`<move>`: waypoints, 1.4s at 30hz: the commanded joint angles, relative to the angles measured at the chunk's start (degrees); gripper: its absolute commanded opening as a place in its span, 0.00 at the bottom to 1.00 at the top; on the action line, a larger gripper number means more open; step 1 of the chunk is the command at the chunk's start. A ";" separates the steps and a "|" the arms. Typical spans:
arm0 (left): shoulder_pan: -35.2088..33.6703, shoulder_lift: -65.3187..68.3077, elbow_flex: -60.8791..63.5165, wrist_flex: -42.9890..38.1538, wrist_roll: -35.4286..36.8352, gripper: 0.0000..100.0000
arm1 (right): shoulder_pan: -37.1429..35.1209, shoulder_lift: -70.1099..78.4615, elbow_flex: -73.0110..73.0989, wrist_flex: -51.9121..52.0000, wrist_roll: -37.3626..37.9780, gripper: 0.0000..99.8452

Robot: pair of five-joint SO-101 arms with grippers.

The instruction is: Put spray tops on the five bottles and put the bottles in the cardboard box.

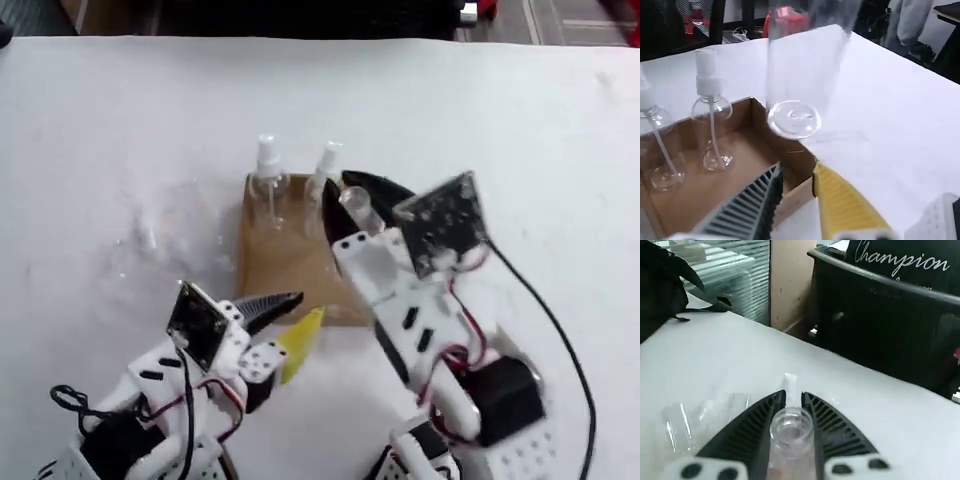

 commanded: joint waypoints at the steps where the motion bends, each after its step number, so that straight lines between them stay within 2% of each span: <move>1: 1.27 -0.04 -3.43 0.09 2.81 0.10 | -0.75 0.66 4.92 -4.00 0.88 0.02; 5: 1.19 -0.04 -3.08 -2.29 3.34 0.10 | -7.96 0.75 5.36 -2.77 1.23 0.02; 8: -0.66 -0.04 -2.46 -2.55 3.60 0.15 | -12.35 2.33 4.75 -2.33 1.32 0.02; 15: -11.91 -0.04 -1.67 -3.96 5.80 0.20 | -12.62 7.43 0.18 1.98 1.05 0.02; 24: -12.62 -0.04 1.41 -6.59 5.45 0.20 | -12.26 7.78 -3.78 6.29 1.32 0.02; 42: -12.53 -0.04 1.49 -5.10 5.45 0.20 | 1.71 8.48 -3.25 -1.89 1.41 0.02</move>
